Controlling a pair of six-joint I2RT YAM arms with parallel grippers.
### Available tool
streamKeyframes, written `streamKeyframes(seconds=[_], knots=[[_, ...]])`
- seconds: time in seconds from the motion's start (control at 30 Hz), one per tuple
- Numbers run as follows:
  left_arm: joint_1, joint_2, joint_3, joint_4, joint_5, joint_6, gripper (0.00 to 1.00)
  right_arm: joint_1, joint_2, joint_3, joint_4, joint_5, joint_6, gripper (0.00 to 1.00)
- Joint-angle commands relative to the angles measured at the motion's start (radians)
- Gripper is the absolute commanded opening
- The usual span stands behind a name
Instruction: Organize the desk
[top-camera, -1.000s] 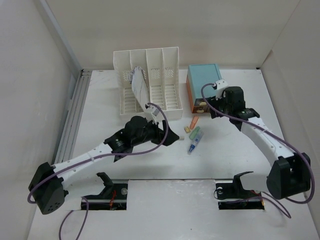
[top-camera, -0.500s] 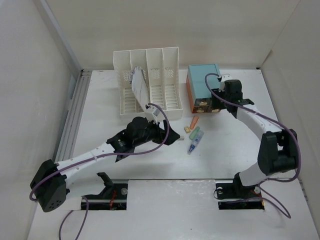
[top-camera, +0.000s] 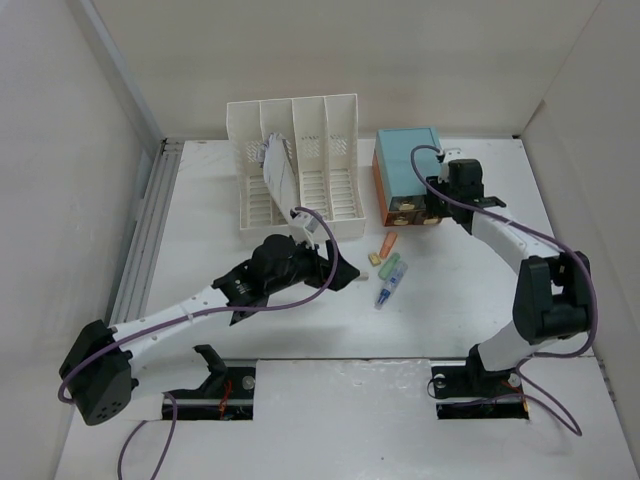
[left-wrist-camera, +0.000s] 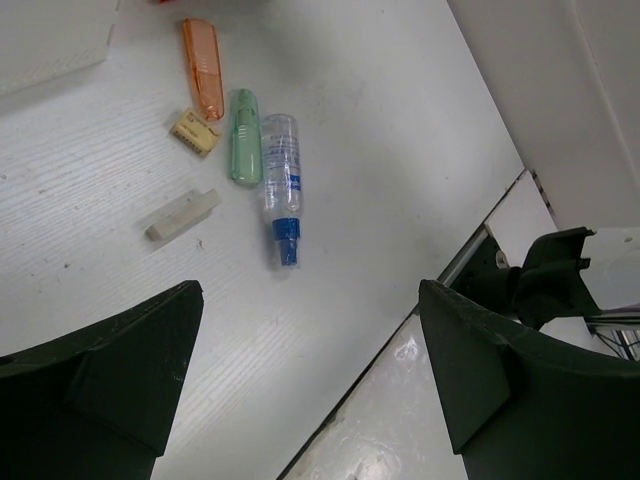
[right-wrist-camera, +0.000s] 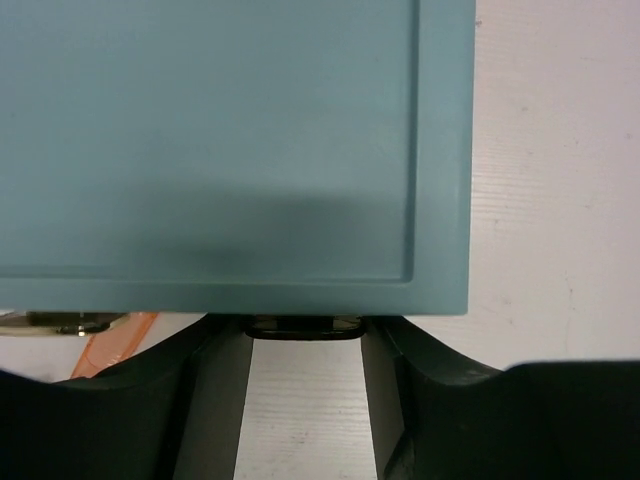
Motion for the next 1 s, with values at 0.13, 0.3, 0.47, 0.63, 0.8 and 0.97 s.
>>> streamKeyframes(seconds=[0.13, 0.3, 0.47, 0.63, 0.8, 0.97], knots=[[-0.006, -0.035, 0.004, 0.042, -0.002, 0.002, 0.87, -0.011, -0.241, -0.092, -0.009, -0.042, 0.0, 0.17], [-0.006, 0.016, 0.004, 0.069, 0.016, 0.002, 0.87, -0.011, -0.377, -0.167, -0.115, -0.105, -0.034, 0.17], [-0.006, 0.034, 0.014, 0.079, 0.025, 0.002, 0.87, -0.011, -0.44, -0.195, -0.127, -0.128, -0.043, 0.14], [-0.006, 0.025, 0.023, 0.06, 0.016, 0.002, 0.87, -0.011, -0.394, -0.184, -0.137, -0.171, -0.054, 0.74], [-0.006, 0.025, 0.023, 0.051, 0.007, 0.011, 0.87, -0.011, -0.415, -0.195, -0.137, -0.268, -0.083, 0.88], [-0.006, 0.066, 0.032, 0.04, -0.038, 0.034, 0.82, -0.011, -0.532, -0.134, -0.267, -0.562, -0.425, 0.86]])
